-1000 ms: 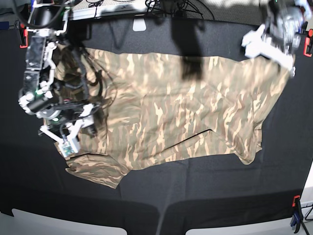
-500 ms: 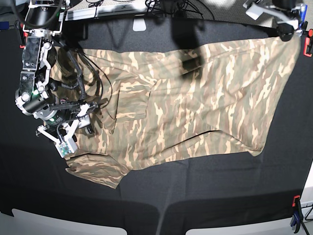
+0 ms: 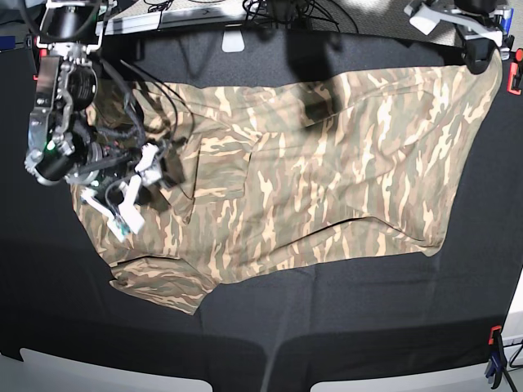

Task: Layout the t-shirt on the table in an organized manner, then fold the t-shirt properly
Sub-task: 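Pull the grasped shirt corner outward with the left gripper to spread it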

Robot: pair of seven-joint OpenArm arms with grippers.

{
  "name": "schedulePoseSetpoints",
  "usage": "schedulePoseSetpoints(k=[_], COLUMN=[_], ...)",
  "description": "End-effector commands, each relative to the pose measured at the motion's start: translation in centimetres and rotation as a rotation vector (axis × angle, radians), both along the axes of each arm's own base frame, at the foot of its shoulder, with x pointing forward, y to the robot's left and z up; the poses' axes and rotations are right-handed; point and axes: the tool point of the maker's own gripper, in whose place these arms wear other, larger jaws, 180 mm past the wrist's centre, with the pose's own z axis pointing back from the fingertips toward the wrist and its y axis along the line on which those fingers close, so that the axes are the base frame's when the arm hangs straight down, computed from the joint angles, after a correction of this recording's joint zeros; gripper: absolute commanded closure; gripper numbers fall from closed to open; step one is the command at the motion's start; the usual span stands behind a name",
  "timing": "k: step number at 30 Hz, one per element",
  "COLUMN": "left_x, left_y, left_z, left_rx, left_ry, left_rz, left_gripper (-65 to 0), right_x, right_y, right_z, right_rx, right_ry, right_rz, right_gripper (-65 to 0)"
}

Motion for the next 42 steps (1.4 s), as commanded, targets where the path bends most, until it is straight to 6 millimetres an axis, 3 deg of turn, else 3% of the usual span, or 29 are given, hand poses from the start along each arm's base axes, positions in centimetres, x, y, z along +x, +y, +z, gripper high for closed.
schedulePoseSetpoints(k=[1,15,23,31,38,42], left_x=[0.0,-5.9,-7.0,-2.3,3.6,4.9], left_y=[0.4,1.3,1.2,-2.2,-2.9,-2.7], left_z=[0.8,0.0,-0.1,1.3,1.7,1.8], left_rx=[0.009,0.063,0.059,-0.005,-0.102,-0.125], left_ry=[-0.024,0.134,0.168,-0.016,-0.122,-0.139], left_rz=[0.016,0.047,0.044,-0.139,-0.129,-0.108], left_gripper=[0.0,0.0,0.0,0.0,0.0,0.0], right_x=[0.9,1.1,1.2,1.2,1.2,2.0], right_y=[0.0,0.1,0.2,0.2,0.2,-0.1], right_z=[1.5,1.8,1.9,1.9,1.9,2.1], right_rx=[0.009,0.022,0.027,0.027,0.03,0.005], right_ry=[-0.053,-0.068,-0.076,-0.075,-0.079,-0.13], right_rz=[0.008,0.009,0.009,0.009,0.009,-0.008], right_gripper=[-33.8,-33.8,-33.8,-33.8,-33.8,-33.8])
